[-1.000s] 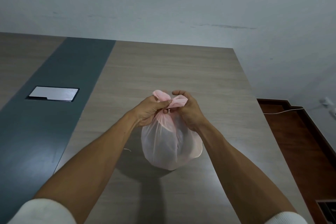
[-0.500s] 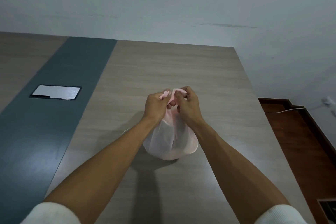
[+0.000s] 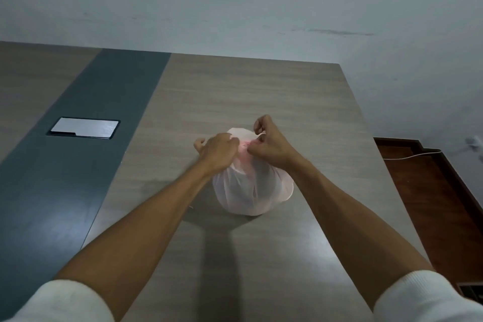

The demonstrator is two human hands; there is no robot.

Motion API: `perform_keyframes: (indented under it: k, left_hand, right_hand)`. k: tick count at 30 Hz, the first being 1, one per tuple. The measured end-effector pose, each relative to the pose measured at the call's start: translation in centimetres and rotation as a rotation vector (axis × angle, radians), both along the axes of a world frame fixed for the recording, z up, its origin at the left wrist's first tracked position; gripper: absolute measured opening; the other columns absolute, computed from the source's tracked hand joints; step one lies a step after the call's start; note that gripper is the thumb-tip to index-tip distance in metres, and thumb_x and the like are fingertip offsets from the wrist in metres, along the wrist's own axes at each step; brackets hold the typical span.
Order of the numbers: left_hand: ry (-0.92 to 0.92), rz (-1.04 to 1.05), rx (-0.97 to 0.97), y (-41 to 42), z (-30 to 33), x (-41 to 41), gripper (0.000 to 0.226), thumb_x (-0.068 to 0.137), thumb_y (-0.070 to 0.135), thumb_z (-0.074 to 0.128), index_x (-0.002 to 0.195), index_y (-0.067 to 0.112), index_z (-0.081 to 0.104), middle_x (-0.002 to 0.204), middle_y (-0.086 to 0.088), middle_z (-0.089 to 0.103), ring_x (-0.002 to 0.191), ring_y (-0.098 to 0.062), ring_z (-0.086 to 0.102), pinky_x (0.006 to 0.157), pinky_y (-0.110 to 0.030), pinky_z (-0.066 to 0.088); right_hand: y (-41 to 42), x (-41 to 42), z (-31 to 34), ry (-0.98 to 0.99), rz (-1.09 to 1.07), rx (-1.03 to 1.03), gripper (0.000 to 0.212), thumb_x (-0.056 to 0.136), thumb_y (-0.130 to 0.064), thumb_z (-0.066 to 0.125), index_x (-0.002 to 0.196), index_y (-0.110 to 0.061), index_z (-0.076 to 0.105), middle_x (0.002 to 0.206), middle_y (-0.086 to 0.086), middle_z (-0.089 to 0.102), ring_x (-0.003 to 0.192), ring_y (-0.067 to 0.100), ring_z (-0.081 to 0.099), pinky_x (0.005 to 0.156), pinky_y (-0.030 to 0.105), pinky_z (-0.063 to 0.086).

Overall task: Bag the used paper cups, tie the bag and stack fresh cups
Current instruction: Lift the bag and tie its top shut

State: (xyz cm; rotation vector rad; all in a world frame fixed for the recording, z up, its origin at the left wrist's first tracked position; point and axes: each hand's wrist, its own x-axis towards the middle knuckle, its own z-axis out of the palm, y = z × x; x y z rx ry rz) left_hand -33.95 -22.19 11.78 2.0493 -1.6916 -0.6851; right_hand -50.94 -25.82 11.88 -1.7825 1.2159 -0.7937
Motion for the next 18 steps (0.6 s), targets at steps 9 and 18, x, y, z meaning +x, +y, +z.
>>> perform_keyframes:
  k: [9, 18]
  left_hand:
    - [0.755, 0.049, 0.227, 0.0, 0.1, 1.6, 0.026, 0.083, 0.023, 0.057, 0.084, 0.006, 0.076, 0.082, -0.012, 0.075, 0.074, -0.023, 0.067, 0.069, -0.035, 0.051]
    - [0.669, 0.415, 0.008, -1.2, -1.8, 4.0, 0.020, 0.088, 0.019, 0.079, 0.094, -0.001, 0.078, 0.079, -0.006, 0.073, 0.066, -0.018, 0.063, 0.060, -0.021, 0.049]
  right_hand:
    - [1.8, -1.1, -3.3, 0.594, 0.071, -0.861, 0.054, 0.082, -0.060, 0.065, 0.112, -0.015, 0.060, 0.114, 0.009, 0.058, 0.102, 0.025, 0.054, 0.090, 0.039, 0.039]
    - [2.1, -3.7, -3.5, 0.728, 0.110, -0.538, 0.036, 0.106, -0.033, 0.040, 0.073, -0.021, 0.043, 0.077, -0.004, 0.047, 0.070, 0.019, 0.041, 0.076, 0.041, 0.039]
